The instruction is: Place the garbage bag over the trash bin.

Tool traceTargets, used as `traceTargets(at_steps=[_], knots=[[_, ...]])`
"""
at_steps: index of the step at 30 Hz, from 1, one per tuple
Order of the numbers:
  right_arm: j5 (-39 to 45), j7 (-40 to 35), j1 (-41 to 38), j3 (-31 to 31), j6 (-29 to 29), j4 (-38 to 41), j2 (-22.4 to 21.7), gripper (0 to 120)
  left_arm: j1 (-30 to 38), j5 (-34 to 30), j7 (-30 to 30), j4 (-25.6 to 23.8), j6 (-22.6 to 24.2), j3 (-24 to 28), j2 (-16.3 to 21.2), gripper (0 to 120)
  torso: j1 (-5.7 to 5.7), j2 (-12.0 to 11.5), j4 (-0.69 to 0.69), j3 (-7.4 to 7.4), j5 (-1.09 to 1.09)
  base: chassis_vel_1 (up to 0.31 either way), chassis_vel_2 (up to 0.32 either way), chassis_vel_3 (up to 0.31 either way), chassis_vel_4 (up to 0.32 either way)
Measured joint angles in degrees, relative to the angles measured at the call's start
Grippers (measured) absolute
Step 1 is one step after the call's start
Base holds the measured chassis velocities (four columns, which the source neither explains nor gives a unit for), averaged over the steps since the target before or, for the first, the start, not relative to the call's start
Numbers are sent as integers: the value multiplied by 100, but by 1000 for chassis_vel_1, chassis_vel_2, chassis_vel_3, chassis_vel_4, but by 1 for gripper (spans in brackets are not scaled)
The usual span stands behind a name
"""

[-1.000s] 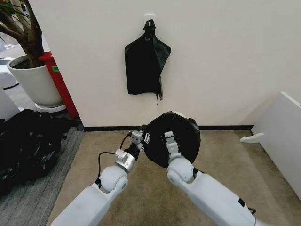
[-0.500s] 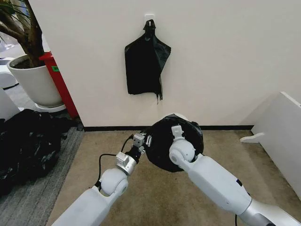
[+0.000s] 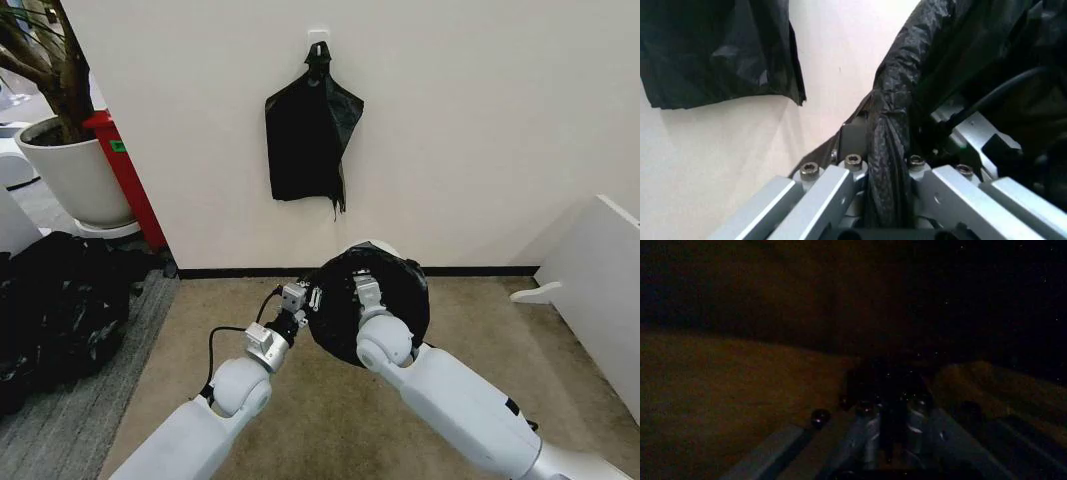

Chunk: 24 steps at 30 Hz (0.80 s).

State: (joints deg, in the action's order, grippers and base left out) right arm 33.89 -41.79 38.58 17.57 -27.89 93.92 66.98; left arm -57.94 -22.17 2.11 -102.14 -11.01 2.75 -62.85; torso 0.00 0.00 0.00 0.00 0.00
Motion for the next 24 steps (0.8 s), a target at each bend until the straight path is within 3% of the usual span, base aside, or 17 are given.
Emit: traceTargets(at_steps=[5, 11, 18, 22, 24], knots=[[307, -578, -131, -102, -664, -134, 34, 0, -4, -22, -29, -8, -42, -77, 14, 1, 0, 0, 0, 0, 0, 0, 0, 0, 0], [320, -797, -62, -146, -984, -79, -61, 0, 58, -179, -29, -33, -44, -199, -3, 1, 0, 0, 0, 0, 0, 0, 0, 0, 0], [-425, 4, 294, -58, 93, 311, -183, 0, 99, -320, -2, 23, -31, -226, 3, 1, 0, 0, 0, 0, 0, 0, 0, 0, 0], [-995, 693, 570, -22, 1038, 439, -278, 0, 139, -536, 110, 120, 68, -257, -18, 1, 0, 0, 1, 0, 0, 0, 0, 0, 0], [-1062, 814, 664, -6, 1135, 540, -324, 0, 165, -596, 135, 155, 101, -268, -23, 1, 0, 0, 0, 0, 0, 0, 0, 0, 0]])
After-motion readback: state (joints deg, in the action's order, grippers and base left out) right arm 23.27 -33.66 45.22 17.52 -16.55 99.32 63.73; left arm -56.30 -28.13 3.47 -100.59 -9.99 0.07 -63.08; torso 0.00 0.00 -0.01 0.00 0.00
